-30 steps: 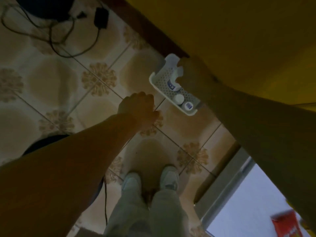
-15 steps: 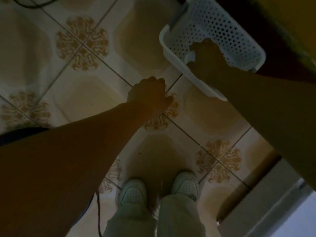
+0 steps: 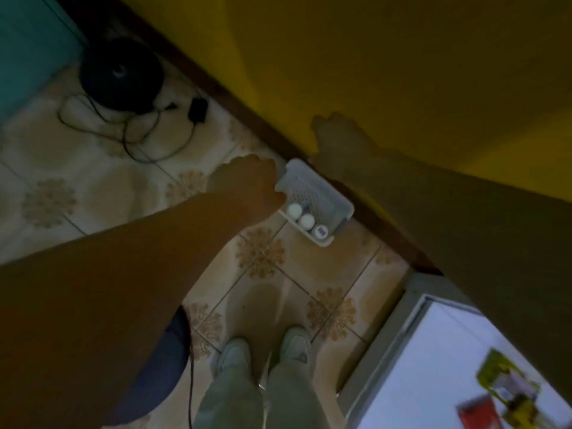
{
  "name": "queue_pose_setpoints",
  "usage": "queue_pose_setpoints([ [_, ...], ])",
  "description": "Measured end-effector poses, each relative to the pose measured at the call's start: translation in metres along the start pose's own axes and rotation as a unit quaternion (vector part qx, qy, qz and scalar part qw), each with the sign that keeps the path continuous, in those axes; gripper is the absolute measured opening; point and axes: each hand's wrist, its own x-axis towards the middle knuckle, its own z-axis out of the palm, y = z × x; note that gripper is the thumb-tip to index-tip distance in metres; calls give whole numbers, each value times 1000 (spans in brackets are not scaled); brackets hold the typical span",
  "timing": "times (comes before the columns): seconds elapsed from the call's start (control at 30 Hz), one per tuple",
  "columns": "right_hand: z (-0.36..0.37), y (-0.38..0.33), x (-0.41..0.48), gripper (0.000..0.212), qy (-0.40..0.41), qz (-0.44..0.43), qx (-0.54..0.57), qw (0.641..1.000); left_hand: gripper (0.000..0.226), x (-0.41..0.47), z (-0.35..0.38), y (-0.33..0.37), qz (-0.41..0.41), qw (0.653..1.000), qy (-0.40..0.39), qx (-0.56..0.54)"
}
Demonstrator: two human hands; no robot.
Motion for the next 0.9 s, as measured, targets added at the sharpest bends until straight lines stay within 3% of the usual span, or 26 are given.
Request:
queue_pose_setpoints([
  [0.27,-286,-39,-121,37,123,7,6,992,36,-142,-230,38,25,994,111,-6],
  [0.47,-444,-49,-242,42,231,17,-24,972,47,-253,-363,90,20,981,190,30],
  [0.7,-535,-23,-404,40,333,109,-28,936,48,-354,-451,183,114,949,288,63],
  [0.9,-538,11,-576,38,375,268,-10,887,45,-438,-460,288,270,915,290,67],
])
